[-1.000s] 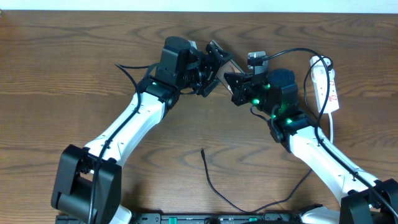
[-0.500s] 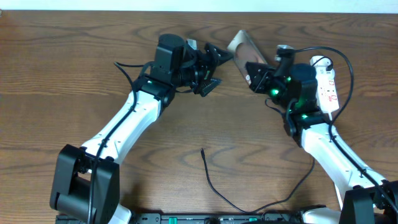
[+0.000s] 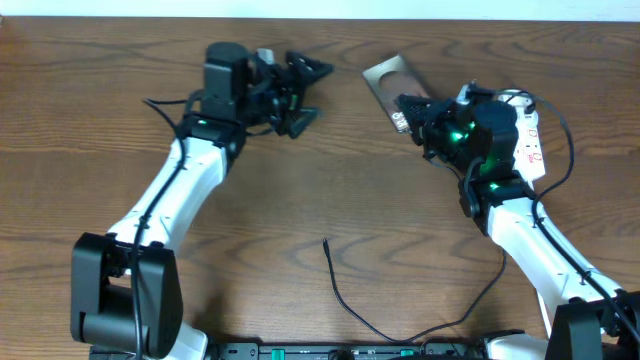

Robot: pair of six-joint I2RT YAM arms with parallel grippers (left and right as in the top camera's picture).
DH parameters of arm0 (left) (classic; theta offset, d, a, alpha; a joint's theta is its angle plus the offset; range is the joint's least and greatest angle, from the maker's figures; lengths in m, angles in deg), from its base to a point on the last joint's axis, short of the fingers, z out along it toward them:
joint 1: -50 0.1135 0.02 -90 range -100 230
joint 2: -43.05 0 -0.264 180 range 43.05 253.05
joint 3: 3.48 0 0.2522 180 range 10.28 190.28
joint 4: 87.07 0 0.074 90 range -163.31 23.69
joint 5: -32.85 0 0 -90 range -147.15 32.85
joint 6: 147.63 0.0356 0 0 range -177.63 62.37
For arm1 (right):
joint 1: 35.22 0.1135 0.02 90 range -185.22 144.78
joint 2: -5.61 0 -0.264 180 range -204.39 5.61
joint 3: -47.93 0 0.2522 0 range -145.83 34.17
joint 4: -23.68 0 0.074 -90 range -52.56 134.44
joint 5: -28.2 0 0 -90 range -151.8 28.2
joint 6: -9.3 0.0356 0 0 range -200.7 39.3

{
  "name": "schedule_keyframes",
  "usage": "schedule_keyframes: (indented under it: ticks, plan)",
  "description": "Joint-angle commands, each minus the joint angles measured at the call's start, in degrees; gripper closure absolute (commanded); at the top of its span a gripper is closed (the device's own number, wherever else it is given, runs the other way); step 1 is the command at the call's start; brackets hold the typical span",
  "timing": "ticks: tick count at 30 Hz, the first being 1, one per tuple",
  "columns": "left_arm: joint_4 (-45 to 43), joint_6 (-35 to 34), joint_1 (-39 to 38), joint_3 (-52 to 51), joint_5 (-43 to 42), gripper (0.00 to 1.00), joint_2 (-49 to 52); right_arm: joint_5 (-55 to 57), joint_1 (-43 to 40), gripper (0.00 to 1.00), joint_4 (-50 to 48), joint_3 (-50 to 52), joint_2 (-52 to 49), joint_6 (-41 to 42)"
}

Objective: Plug charger to phone and switch on socket

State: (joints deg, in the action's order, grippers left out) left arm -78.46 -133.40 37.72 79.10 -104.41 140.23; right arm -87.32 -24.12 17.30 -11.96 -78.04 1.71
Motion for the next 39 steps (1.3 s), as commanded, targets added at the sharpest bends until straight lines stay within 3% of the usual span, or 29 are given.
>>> schedule_keyframes:
  ticks: [1, 21, 39]
  plan:
    - [-0.6, 1.8, 1.7, 0.0, -3.1, 0.05, -1.0, -3.6, 2.7, 0.99, -1.4, -1.1, 0.4, 13.7]
    - [-0.9, 0.3, 1.9, 0.0, -3.0, 0.05, -1.0, 6.2, 16.8, 0.99, -7.8, -1.1, 0.4, 30.0]
    - [-1.4, -2.6, -0.2, 0.0, 0.3, 0.05, -1.0, 13.1, 20.2, 0.99, -10.3, -1.1, 0.4, 31.4]
